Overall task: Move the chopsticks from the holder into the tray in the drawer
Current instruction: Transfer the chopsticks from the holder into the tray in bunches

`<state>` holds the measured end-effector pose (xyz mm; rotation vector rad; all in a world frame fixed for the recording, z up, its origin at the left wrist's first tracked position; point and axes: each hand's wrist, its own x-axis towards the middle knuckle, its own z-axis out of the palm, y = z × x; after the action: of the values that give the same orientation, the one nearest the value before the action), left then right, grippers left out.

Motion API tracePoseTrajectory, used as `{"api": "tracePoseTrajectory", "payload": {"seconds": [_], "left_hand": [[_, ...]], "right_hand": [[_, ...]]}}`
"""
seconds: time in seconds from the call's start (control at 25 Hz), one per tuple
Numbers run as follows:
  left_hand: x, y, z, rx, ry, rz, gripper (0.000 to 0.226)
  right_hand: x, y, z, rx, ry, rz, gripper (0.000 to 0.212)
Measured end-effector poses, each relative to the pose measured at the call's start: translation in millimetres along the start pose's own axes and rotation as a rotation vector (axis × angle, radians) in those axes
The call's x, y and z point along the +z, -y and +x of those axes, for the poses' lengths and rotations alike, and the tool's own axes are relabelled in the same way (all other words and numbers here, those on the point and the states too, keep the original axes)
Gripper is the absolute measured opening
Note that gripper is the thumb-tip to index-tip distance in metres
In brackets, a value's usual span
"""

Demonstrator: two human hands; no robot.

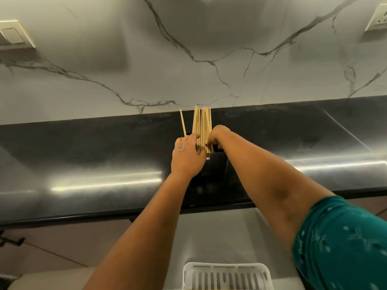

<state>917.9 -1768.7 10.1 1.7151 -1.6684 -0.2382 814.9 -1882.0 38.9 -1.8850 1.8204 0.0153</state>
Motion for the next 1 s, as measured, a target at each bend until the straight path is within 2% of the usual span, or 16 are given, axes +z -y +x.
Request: {"api": "tracePoseTrajectory", "payload": {"seconds": [0.16, 0.24, 0.4, 0.56, 0.68, 0.76, 0.84, 1.0], "left_hand": [[4.2, 14.5, -8.2, 0.027, -0.017, 0.07, 0.033], [2.7, 20.3, -11.2, 0.021, -0.025, 0.064, 0.031], [-4.8, 20.4, -15.1, 0.007, -0.041, 0.025, 0.03], [-20.7, 2.9, -17.8, -0.085, -0.051, -0.071, 0.032], [-39.7, -23.3, -27.3, -0.179, -0.081, -0.321, 0.031], [-56.2, -46.8, -40.7, -0.256, -0.08, -0.564, 0.029], [-74.2, -67.0, -57.3, -0.27, -0.032, -0.74, 0.031], [-92.4, -77.7, -102.6, -0.265, 0.263, -0.88, 0.028]], "right_hand": [[1.6, -0.3, 11.7, 0.055, 0.125, 0.11, 0.032], [4.8, -3.2, 16.4, 0.085, 0.09, 0.225, 0.031], [2.6, -11.2, 10.1, -0.027, -0.163, 0.228, 0.025], [-25.0, -16.0, -29.7, -0.213, -0.427, 0.523, 0.025], [-53.8, -16.1, -79.9, -0.353, -0.567, 0.571, 0.028], [-63.8, -21.1, -122.7, -0.448, -0.498, 0.64, 0.03], [-58.6, -29.2, -166.9, -0.514, -0.282, 0.683, 0.03], [-17.3, -45.7, -234.6, -0.433, 0.188, 0.364, 0.016]]}}
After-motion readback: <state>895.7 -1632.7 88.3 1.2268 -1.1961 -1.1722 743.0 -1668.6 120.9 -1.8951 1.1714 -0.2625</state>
